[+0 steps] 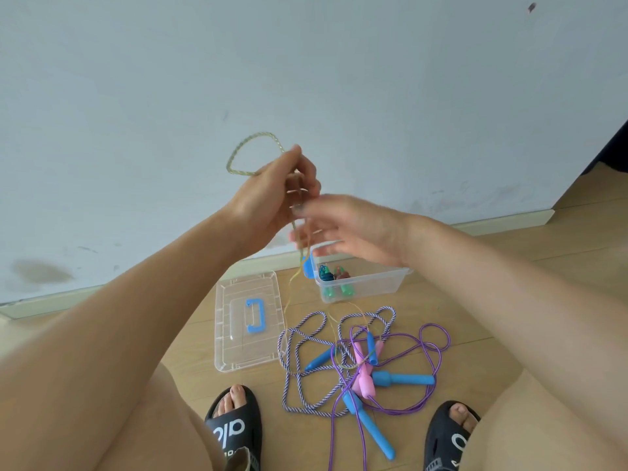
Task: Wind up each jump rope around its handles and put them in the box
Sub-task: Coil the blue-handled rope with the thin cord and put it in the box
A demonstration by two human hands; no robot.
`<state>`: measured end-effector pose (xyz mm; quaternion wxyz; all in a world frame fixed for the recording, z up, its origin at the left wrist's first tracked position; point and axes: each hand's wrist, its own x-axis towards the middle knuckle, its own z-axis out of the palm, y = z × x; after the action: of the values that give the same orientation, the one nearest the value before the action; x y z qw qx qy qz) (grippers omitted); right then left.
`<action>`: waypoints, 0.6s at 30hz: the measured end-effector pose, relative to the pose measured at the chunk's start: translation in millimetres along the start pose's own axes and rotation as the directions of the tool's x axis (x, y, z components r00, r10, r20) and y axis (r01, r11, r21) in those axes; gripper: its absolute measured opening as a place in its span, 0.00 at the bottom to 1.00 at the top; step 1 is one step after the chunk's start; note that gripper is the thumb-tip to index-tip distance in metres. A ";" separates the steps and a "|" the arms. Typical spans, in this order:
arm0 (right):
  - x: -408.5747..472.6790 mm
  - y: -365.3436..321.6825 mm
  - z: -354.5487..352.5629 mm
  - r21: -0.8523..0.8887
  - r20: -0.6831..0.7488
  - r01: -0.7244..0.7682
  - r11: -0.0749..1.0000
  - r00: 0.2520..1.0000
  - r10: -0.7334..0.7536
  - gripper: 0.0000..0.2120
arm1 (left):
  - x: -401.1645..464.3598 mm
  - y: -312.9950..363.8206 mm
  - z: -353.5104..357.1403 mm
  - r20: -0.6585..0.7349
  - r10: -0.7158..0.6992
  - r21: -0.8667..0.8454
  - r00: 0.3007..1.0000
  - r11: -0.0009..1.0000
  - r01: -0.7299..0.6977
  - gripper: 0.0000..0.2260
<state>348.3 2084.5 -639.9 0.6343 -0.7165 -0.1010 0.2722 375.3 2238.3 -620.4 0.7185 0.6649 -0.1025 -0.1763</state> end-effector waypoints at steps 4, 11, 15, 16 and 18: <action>4.2 20.7 9.6 -0.335 -0.116 -0.041 0.941 0.993 0.002 0.11 | -1.2 2.9 -7.2 -0.038 0.047 -0.055 0.998 0.997 -0.049 0.19; 5.7 6.1 -6.9 -0.423 -0.439 -0.071 0.903 0.888 -0.136 0.14 | -1.9 -8.7 -20.2 -0.055 -0.002 0.353 0.999 0.935 0.022 0.10; 2.7 -10.4 -8.4 -0.142 -0.546 0.108 0.984 0.820 -0.169 0.08 | -11.8 -22.9 -22.9 0.143 -0.417 0.641 0.897 0.730 0.237 0.12; 1.4 -14.4 -7.2 -0.113 -0.557 0.142 0.983 0.811 -0.181 0.08 | -13.8 -25.4 -23.4 0.154 -0.530 0.782 0.834 0.581 0.225 0.16; -1.3 -19.5 -4.1 -0.161 -0.557 0.169 0.972 0.798 -0.231 0.09 | -14.6 -28.4 -23.2 0.072 -0.665 0.968 0.743 0.225 0.108 0.27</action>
<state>353.2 2083.8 -620.5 0.6227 -0.7819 0.0049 -0.0291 367.5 2263.8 -649.4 0.0866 0.8836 -0.1799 -0.4236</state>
